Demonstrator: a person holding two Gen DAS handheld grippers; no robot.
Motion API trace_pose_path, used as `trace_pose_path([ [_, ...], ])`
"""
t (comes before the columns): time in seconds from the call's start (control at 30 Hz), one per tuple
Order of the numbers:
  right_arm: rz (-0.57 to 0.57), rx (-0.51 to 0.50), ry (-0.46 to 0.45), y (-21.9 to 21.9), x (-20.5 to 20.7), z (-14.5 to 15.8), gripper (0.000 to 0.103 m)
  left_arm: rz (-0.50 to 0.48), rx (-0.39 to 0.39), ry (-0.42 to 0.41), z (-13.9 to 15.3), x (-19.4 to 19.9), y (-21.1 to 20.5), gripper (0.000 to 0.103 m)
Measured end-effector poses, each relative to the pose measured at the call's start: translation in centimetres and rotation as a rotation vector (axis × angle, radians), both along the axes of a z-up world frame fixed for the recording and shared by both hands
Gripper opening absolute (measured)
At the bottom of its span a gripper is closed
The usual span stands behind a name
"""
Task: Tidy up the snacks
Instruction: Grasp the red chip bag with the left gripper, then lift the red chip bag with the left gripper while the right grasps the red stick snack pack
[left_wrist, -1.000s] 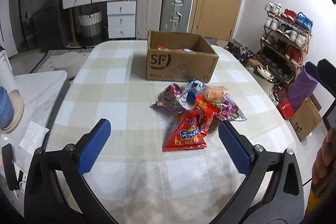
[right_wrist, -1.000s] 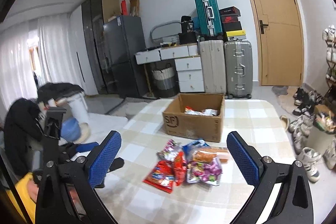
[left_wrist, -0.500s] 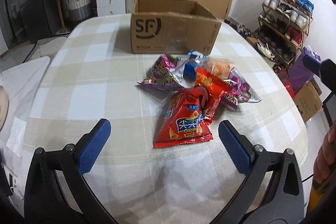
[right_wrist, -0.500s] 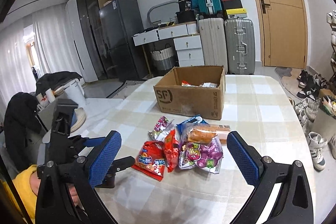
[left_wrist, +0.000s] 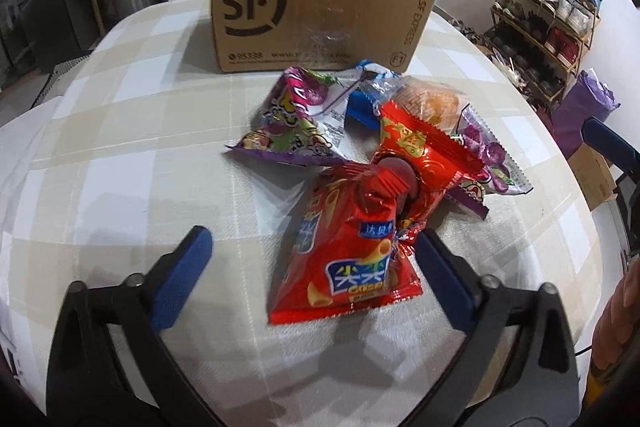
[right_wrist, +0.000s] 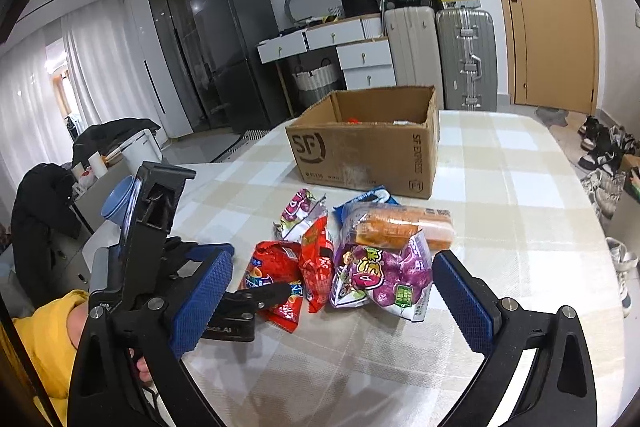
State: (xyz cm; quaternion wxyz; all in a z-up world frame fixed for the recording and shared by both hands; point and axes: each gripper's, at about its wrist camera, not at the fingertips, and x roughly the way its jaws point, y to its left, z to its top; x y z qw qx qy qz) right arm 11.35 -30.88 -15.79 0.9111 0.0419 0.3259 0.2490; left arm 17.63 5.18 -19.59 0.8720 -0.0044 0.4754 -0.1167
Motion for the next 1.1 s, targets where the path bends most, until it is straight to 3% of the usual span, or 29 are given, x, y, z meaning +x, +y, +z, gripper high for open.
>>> trace_pose_path([
  [0.03,0.004,0.003,0.008,0.0,0.1,-0.2,0.102,-0.007,-0.004,0.013,-0.3,0.4,-0.1,0.082],
  [0.17,0.018,0.002,0.030,0.1,0.7,-0.6,0.102,-0.032,-0.095,0.045,-1.4,1.2,0.5,0.065],
  [0.23,0.033,0.007,0.036,0.3,1.0,-0.8,0.102,-0.055,-0.127,0.043,-1.5,1.3,0.5,0.047],
  [0.37,0.050,-0.008,0.060,1.0,1.7,-1.0,0.102,-0.077,-0.140,0.036,-1.7,1.4,0.5,0.044],
  [0.53,0.078,-0.046,0.114,2.3,3.0,-1.8,0.086,-0.061,-0.174,0.035,-1.8,1.3,1.8,0.042],
  [0.77,0.142,-0.142,0.129,5.4,4.4,-2.4,0.078,-0.016,-0.220,0.028,-1.5,1.0,4.4,0.042],
  [0.8,0.140,-0.165,0.129,5.9,4.7,-2.6,0.075,-0.009,-0.227,0.028,-1.4,1.0,4.7,0.042],
  [0.83,0.140,-0.180,0.132,6.3,5.1,-2.9,0.065,-0.005,-0.231,0.025,-1.3,0.9,5.0,0.042],
  [0.9,0.146,-0.212,0.154,7.0,5.8,-3.7,0.054,0.006,-0.238,0.004,-1.0,0.3,6.0,0.042],
  [1.1,0.175,-0.267,0.203,8.7,7.0,-5.9,0.048,0.054,-0.272,-0.024,0.1,-1.7,9.5,0.042],
])
